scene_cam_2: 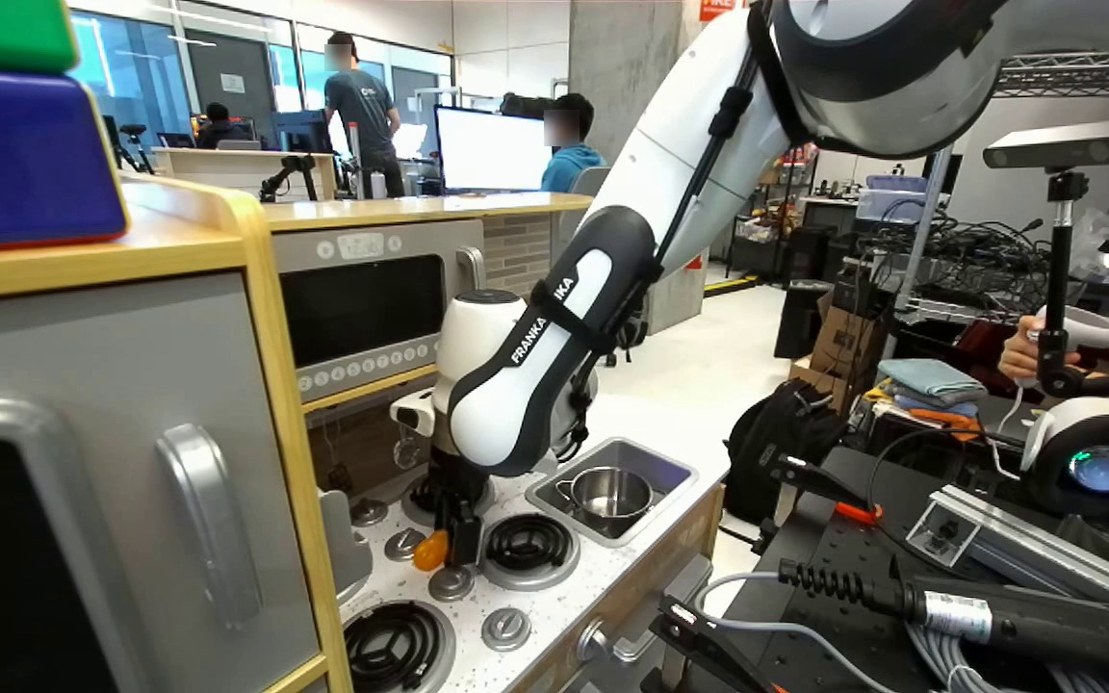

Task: Put the thing on the stovetop inside the pot in the sink

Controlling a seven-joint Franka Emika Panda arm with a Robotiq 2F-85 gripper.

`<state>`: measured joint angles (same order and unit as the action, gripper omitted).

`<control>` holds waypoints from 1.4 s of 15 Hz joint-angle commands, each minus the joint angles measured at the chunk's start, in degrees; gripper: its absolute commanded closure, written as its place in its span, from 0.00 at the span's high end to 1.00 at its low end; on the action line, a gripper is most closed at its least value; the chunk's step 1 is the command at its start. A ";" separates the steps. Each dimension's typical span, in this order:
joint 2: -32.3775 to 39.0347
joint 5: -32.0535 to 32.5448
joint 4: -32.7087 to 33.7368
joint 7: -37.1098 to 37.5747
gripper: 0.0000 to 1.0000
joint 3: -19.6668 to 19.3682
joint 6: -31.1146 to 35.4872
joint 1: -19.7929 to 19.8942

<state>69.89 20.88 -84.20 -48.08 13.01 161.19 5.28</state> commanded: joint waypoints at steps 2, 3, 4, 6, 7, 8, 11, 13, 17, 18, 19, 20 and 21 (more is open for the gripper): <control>1.77 -5.18 3.37 -4.80 0.40 3.22 -8.17 2.51; 1.95 -6.22 4.23 -5.43 0.32 3.41 -9.64 2.77; 2.05 -7.28 4.94 -5.87 0.25 3.55 -11.08 2.91; 2.10 -7.94 5.28 -5.94 0.18 3.55 -11.84 2.80; 1.95 -7.98 5.13 -5.99 0.18 3.53 -11.73 2.95; 1.63 -7.92 4.74 -6.02 0.18 3.50 -11.29 3.11; -0.12 -7.51 2.09 -6.55 0.18 3.58 -8.82 4.22; -2.54 -7.20 -1.92 -6.85 0.18 3.76 -5.70 5.72; -8.08 -7.09 -13.81 -7.19 0.18 5.03 4.47 11.97; -9.26 -7.30 -16.25 -7.15 0.18 5.34 6.47 13.82; -10.23 -7.53 -18.71 -7.34 0.18 6.19 8.86 16.13; -11.10 -7.37 -21.24 -7.52 0.18 6.93 10.71 18.19; -12.07 -7.04 -23.46 -7.19 0.18 7.08 12.43 19.80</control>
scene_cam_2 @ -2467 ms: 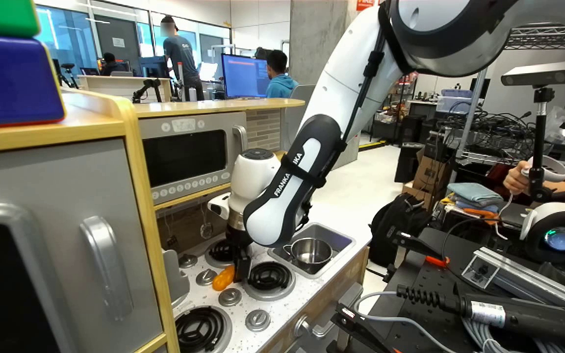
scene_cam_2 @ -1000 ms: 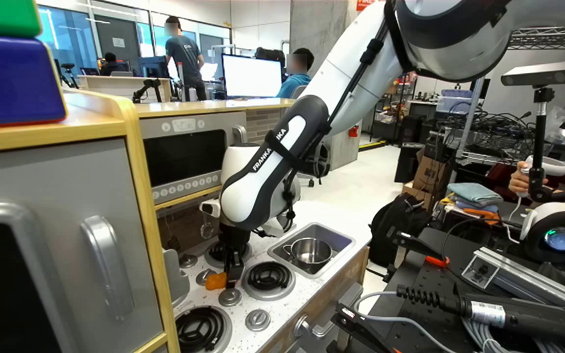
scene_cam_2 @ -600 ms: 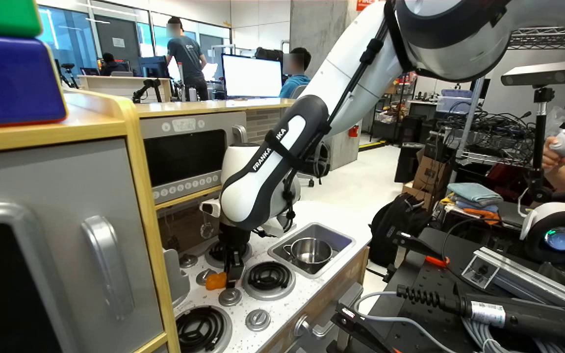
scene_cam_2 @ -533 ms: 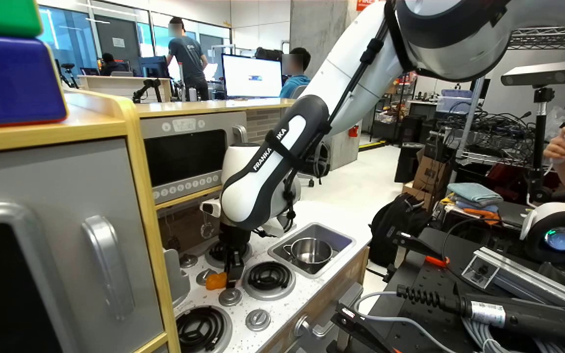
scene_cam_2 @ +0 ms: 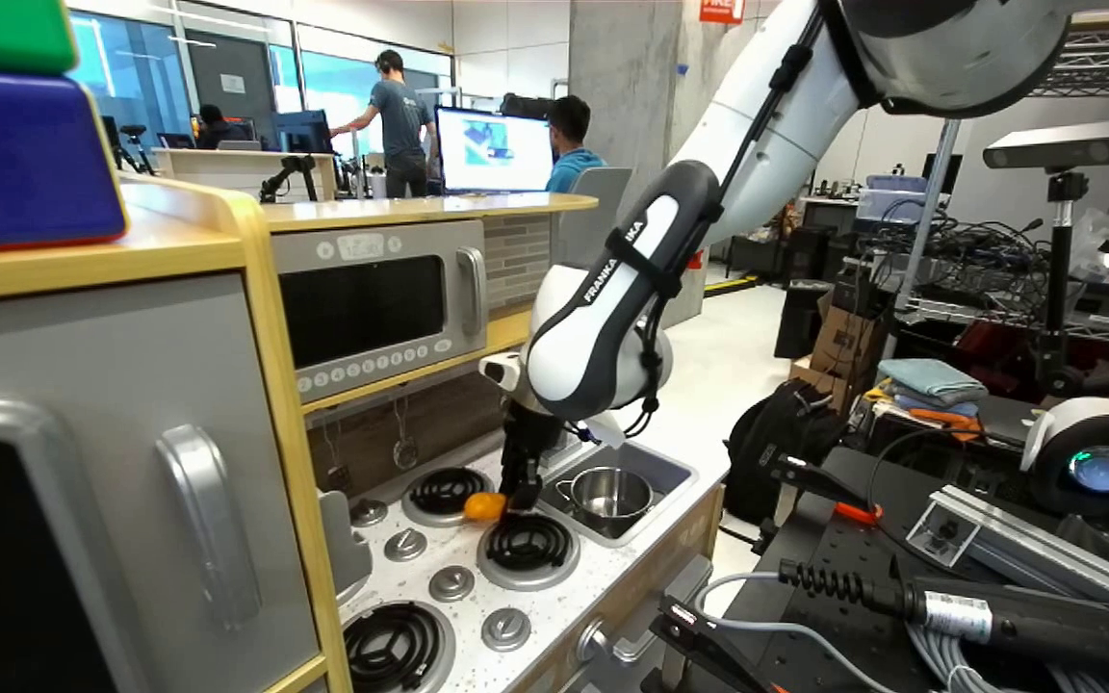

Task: Put the thing on the stovetop inside the pot in the sink

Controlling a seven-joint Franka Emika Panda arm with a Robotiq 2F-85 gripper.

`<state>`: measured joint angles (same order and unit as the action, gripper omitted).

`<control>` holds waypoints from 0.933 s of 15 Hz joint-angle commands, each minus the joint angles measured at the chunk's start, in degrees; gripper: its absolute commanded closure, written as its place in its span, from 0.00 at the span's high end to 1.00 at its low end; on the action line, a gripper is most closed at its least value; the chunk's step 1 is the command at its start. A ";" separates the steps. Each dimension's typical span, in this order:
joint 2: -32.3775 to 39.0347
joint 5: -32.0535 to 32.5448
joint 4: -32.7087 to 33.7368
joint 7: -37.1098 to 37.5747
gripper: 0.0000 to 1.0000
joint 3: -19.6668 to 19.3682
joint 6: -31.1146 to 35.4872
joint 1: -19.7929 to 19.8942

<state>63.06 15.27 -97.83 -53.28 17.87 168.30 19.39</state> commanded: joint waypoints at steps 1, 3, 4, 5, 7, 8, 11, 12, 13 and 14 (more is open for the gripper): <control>-5.52 -1.08 -11.36 -1.90 0.18 2.60 6.95 7.34; -6.17 -0.96 -12.90 -0.35 0.18 2.18 8.45 8.80; -6.51 -1.14 -13.36 0.46 0.18 2.05 8.50 9.36; -6.21 -1.65 -12.37 1.80 0.18 1.54 7.75 9.07; -5.00 -2.93 -8.37 6.53 0.18 -1.77 5.11 5.35; -3.48 -4.18 -4.69 10.64 0.18 -4.66 3.88 2.09; 2.26 -5.14 6.13 20.74 0.18 -13.23 -2.44 -6.31; 4.05 -5.02 9.26 23.95 0.18 -15.52 -4.94 -8.37; 5.86 -4.74 12.27 27.40 0.18 -17.44 -7.68 -10.09; 7.64 -4.36 15.11 30.41 0.18 -19.00 -10.93 -11.35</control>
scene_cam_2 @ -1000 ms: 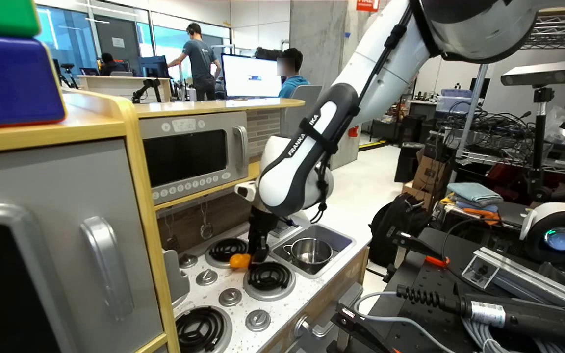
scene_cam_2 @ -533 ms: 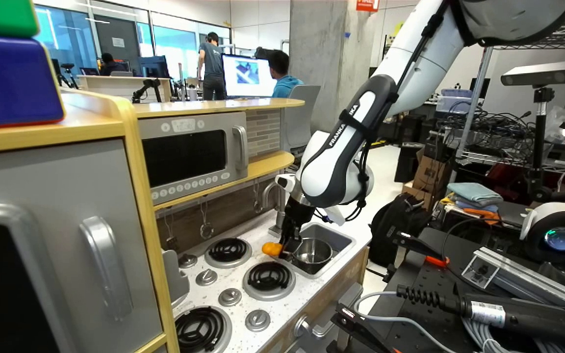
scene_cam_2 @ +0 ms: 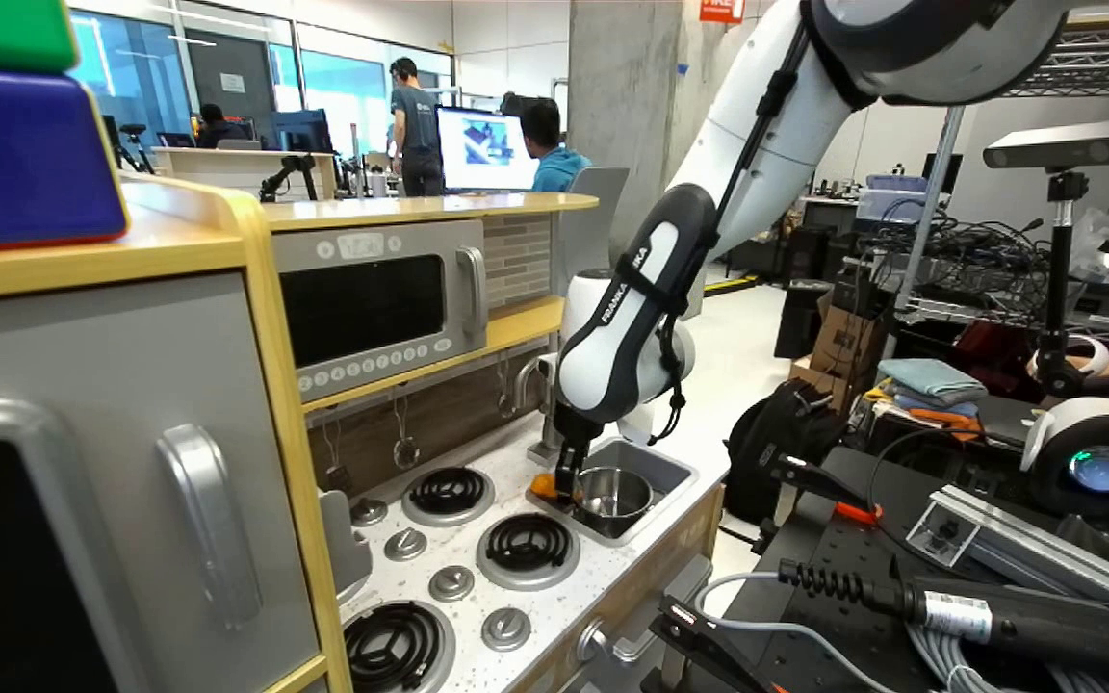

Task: Put the thing on the stovetop inside the pot in the sink

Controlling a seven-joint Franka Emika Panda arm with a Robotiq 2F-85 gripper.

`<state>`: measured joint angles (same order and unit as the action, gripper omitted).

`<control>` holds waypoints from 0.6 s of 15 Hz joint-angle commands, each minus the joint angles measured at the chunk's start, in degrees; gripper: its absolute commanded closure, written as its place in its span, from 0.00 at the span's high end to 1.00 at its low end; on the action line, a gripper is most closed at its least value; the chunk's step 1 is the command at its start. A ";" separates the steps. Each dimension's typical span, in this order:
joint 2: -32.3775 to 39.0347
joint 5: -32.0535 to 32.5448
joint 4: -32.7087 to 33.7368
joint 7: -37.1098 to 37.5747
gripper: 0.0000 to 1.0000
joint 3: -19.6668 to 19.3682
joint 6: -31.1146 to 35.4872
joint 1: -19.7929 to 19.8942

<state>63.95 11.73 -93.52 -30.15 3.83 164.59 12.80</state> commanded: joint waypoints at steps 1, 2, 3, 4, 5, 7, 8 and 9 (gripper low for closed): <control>8.00 -0.98 13.02 9.92 0.18 -6.36 -9.96 -5.82; 8.66 -1.22 15.02 12.25 0.18 -7.16 -12.70 -6.43; 8.60 -1.42 16.37 14.49 0.18 -7.78 -15.85 -6.91; 8.46 -1.61 17.21 15.67 0.18 -7.63 -18.25 -6.65; 8.18 -1.82 17.63 16.09 0.18 -7.07 -19.47 -6.02; 7.63 -1.93 17.89 16.50 0.18 -6.37 -20.83 -5.21; 7.33 -1.85 17.47 16.42 0.18 -6.25 -20.65 -4.88; 7.01 -1.88 17.10 16.48 0.18 -6.23 -20.52 -4.74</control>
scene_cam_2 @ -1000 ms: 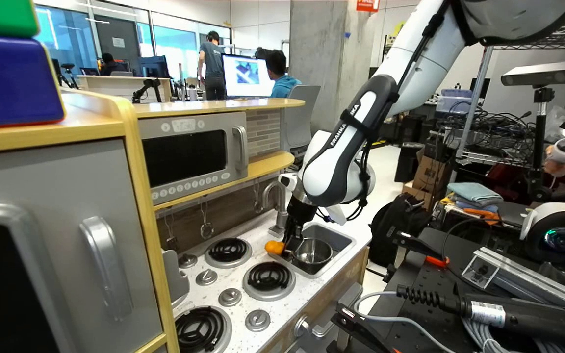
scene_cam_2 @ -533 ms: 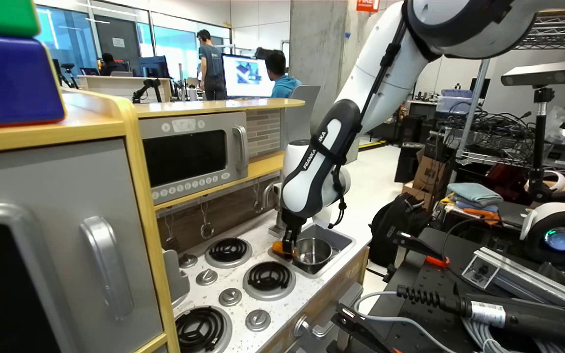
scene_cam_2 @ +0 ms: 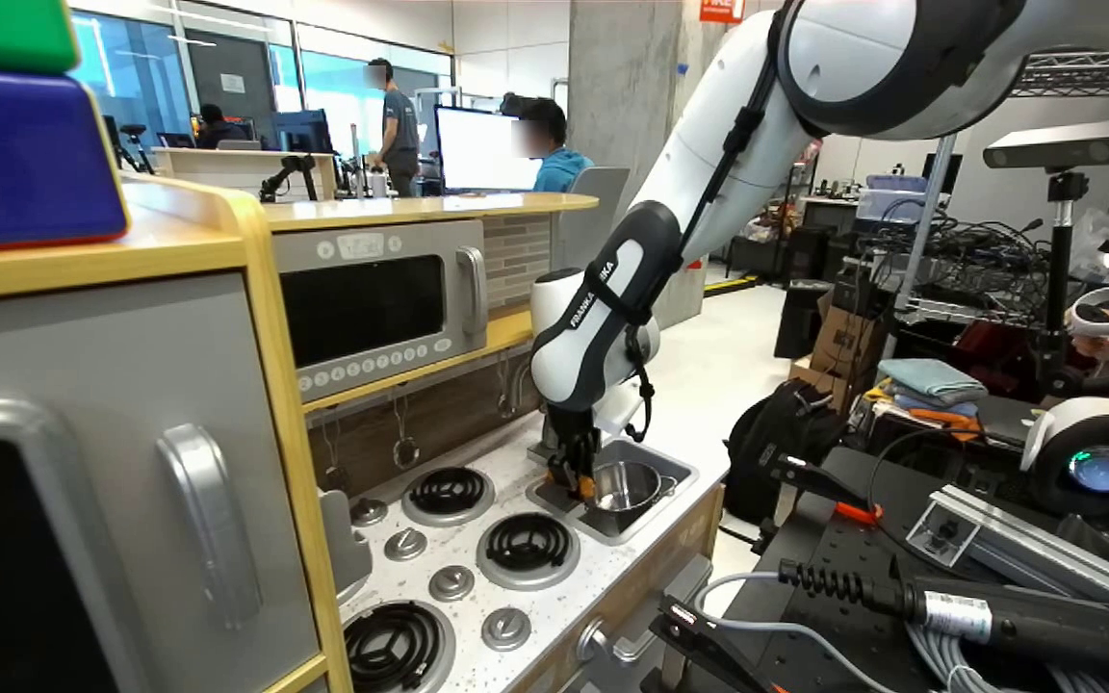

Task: Put the thing on the stovetop inside the pot in the sink

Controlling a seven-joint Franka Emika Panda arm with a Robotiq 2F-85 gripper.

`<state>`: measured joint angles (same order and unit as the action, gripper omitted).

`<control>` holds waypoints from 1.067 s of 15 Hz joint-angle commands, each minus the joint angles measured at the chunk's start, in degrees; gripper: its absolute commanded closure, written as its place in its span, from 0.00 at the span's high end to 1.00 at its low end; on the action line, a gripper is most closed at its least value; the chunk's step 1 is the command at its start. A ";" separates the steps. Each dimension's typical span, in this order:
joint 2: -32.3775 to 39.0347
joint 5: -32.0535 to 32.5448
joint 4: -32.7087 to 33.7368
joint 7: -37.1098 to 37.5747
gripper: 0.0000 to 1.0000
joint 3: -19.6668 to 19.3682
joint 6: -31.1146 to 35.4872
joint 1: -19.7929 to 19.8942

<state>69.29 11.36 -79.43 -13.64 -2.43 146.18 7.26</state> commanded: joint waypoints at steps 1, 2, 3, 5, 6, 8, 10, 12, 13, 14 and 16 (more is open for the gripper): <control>1.11 -1.69 2.15 -0.40 0.18 0.35 -1.41 1.19; 0.67 -1.91 1.49 -0.68 0.18 0.66 -0.75 1.53; 0.05 -2.14 0.52 -1.21 0.18 1.23 0.51 2.06; -1.08 -2.63 -1.10 -2.09 0.18 2.45 2.37 3.12; -1.67 -2.69 -2.02 -2.42 0.18 2.91 3.42 3.57; -3.16 -2.74 -4.54 -3.28 0.18 4.08 6.97 4.81; -4.73 -2.93 -7.29 -4.33 0.18 5.72 11.66 6.56; -6.23 -2.77 -9.76 -5.59 0.18 7.35 16.04 8.30; -6.79 -2.56 -10.70 -6.39 0.18 8.15 17.18 9.16; -7.39 -2.37 -11.64 -6.91 0.18 8.64 18.02 9.81; -8.28 -1.83 -13.59 -7.59 0.18 8.28 17.13 10.17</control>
<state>64.71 10.46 -87.69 -18.36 4.75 161.75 15.70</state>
